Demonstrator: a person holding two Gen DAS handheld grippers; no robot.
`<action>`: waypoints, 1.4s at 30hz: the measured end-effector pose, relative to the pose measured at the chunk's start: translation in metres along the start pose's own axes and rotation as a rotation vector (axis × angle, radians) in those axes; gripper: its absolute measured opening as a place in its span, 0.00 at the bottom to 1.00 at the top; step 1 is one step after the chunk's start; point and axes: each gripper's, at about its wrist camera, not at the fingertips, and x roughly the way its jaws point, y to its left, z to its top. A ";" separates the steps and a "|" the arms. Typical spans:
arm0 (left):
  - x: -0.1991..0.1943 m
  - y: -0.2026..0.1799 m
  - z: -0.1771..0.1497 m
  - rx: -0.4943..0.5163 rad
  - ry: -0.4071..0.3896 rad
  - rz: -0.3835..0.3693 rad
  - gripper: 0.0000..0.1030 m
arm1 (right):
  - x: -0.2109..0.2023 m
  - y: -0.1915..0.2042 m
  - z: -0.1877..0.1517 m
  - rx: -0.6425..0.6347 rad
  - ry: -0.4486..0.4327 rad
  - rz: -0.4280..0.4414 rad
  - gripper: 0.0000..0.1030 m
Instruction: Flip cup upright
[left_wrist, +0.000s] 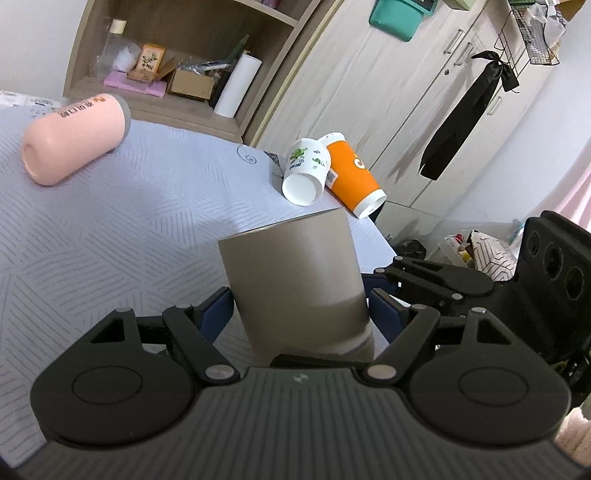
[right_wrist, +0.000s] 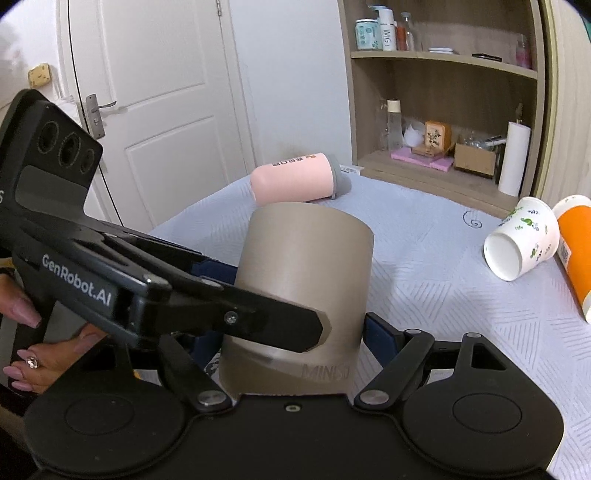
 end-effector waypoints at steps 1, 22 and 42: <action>-0.001 0.000 0.000 0.003 -0.001 0.004 0.77 | 0.000 0.001 0.000 -0.009 0.000 -0.004 0.82; 0.000 0.029 0.027 0.076 -0.107 0.086 0.74 | 0.040 0.009 0.017 -0.155 -0.150 -0.080 0.80; 0.035 0.019 0.049 0.227 -0.196 0.179 0.73 | 0.069 -0.010 0.028 -0.218 -0.235 -0.211 0.80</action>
